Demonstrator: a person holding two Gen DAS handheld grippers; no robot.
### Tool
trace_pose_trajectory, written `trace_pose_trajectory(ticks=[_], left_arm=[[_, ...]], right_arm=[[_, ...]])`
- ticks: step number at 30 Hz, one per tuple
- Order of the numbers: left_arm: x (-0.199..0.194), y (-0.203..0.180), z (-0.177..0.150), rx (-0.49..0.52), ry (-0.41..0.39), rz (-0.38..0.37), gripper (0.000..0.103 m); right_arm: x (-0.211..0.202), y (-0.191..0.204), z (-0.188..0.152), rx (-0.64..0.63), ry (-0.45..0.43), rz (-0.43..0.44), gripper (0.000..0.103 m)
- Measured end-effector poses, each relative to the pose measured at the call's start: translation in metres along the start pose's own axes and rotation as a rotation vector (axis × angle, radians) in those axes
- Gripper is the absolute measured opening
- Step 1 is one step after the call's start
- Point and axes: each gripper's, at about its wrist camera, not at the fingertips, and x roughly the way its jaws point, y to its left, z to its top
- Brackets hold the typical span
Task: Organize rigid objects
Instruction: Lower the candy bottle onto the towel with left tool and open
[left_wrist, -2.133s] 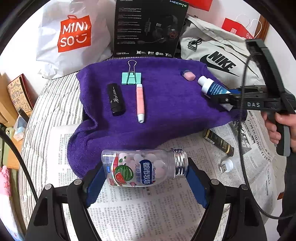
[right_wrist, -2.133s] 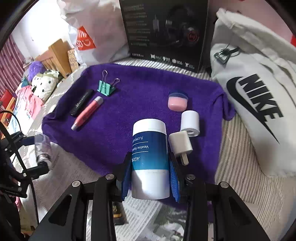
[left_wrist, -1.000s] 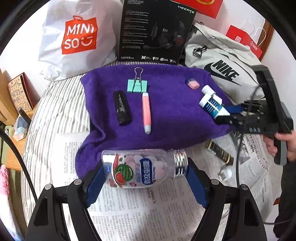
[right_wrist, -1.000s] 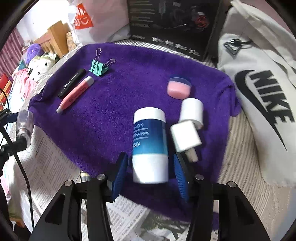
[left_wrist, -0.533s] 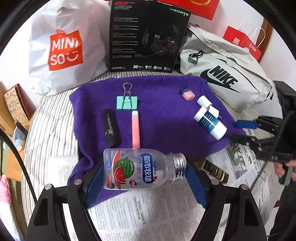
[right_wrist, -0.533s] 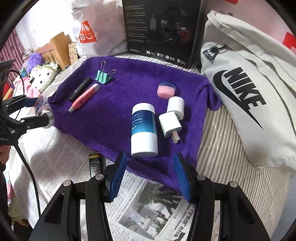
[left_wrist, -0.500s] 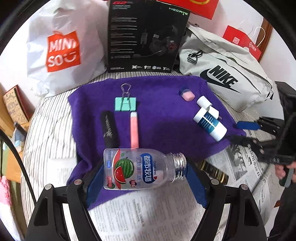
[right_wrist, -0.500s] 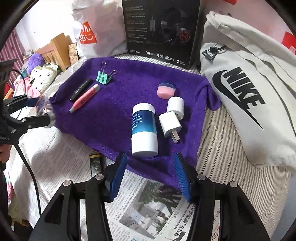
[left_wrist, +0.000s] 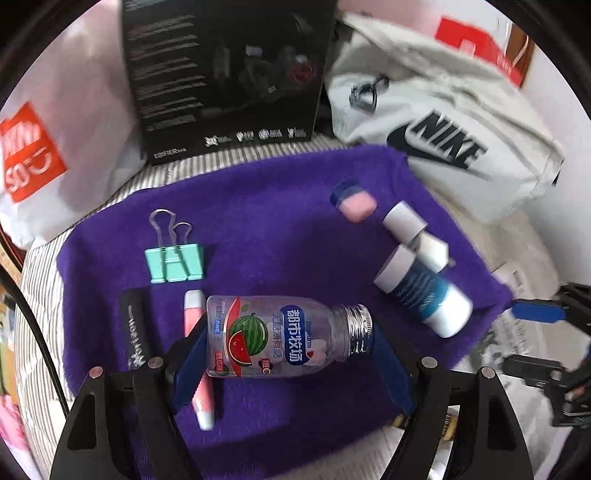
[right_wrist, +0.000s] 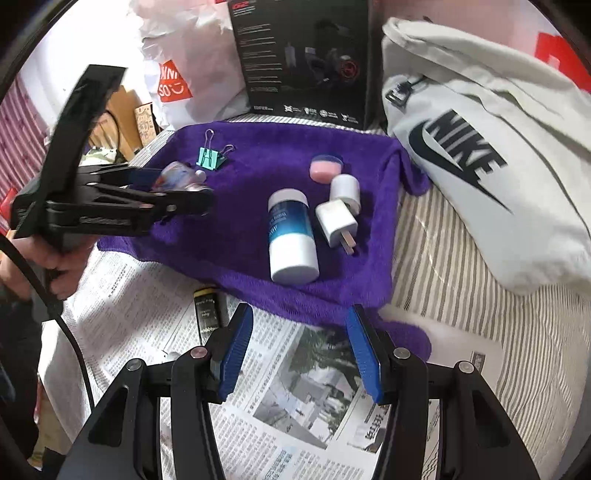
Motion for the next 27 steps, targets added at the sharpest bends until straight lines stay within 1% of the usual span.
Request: trace_pose_trajectory(ticks=[1,2,8,12,13,14,24,27], left_arm=[[0.006,-0.003,0.0,0.018,0.012,0.018,0.08],[0.007,-0.005,0.0,0.032,0.001,0.027,0.08],[0.009,-0.011,0.002,0.066,-0.003,0.049,0.081],[0.02,-0.014,-0.003,0.079,0.052,0.078,0.082],[0.018,-0.013,-0.006,0.073,0.035,0.072,0.081],[0.017,-0.012,-0.006,0.068,0.036,0.068,0.082],[0.009,-0.008,-0.01,0.03,0.068,0.035,0.083],[0.002,-0.009,-0.014,0.031,0.079,0.049,0.083]], right_arm=[[-0.001,0.0,-0.002,0.004,0.001,0.001,0.053],[-0.001,-0.001,-0.005,0.012,0.003,0.003,0.053],[-0.005,-0.005,-0.014,0.041,0.0,0.009,0.053],[-0.006,-0.004,-0.02,0.05,-0.003,0.022,0.053],[-0.006,-0.004,-0.021,0.052,-0.002,0.023,0.053],[-0.006,-0.004,-0.023,0.055,0.0,0.025,0.053],[-0.009,-0.005,-0.044,0.079,0.024,0.031,0.053],[-0.013,-0.002,-0.049,0.077,0.024,0.031,0.053]])
